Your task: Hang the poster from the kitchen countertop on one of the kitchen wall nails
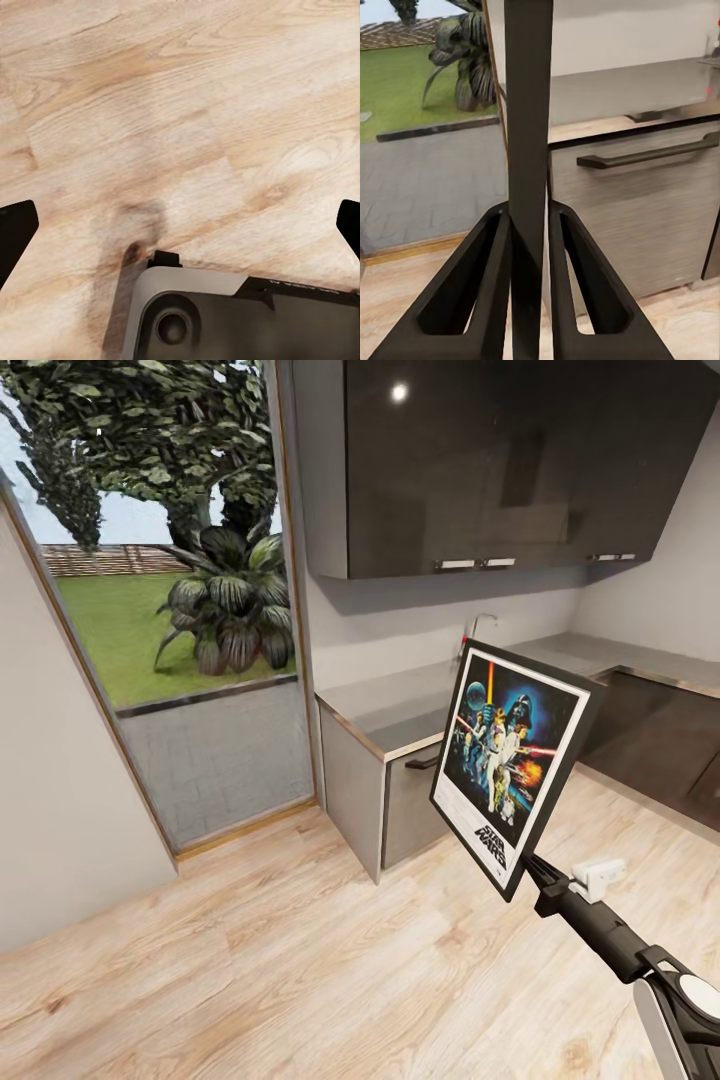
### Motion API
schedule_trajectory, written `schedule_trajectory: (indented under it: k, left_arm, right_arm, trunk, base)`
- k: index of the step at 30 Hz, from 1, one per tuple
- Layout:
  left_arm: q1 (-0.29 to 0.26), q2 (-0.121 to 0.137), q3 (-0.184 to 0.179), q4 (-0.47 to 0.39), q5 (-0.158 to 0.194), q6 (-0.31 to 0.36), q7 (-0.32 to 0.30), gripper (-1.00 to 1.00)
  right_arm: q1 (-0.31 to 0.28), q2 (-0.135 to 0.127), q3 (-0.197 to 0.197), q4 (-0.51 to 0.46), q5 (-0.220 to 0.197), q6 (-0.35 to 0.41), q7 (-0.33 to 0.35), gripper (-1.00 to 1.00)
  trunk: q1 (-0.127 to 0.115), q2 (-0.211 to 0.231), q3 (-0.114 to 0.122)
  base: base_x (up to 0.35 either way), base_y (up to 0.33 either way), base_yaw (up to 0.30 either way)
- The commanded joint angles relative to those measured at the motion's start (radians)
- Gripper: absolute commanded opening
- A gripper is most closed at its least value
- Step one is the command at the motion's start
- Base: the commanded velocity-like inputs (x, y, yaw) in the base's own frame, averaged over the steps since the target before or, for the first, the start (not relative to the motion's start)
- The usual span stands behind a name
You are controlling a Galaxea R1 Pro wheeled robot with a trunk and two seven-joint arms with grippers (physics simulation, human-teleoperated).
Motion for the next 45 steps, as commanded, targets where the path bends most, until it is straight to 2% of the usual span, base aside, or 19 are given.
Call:
schedule_trajectory:
  k: [1, 14, 24, 45]
  left_arm:
    - [0.000, 0.000, 0.001, -0.001, 0.005, 0.000, -0.007, 1.00]
    - [0.000, 0.000, -0.001, 0.000, 0.004, -0.001, -0.007, 1.00]
    - [0.000, 0.000, 0.003, 0.000, 0.005, -0.001, -0.007, 1.00]
    - [0.000, 0.000, 0.005, 0.000, 0.004, -0.001, -0.007, 1.00]
  right_arm:
    - [0.000, 0.000, -0.001, 0.000, -0.013, 0.010, 0.007, -1.00]
    - [0.001, 0.000, -0.001, -0.005, -0.013, 0.010, 0.007, -1.00]
    - [0.001, 0.000, -0.001, -0.006, -0.013, 0.010, 0.007, -1.00]
    - [0.001, 0.000, 0.000, -0.006, -0.014, 0.010, 0.007, -1.00]
  trunk:
    - [0.001, -0.002, -0.002]
    - [0.001, -0.002, -0.002]
    - [0.001, -0.002, -0.002]
    - [0.001, -0.002, -0.002]
  base:
    - [0.000, 0.000, 0.008]
    - [0.000, 0.005, 0.223]
    - [0.000, 0.239, 0.259]
    - [0.000, 0.294, 0.013]
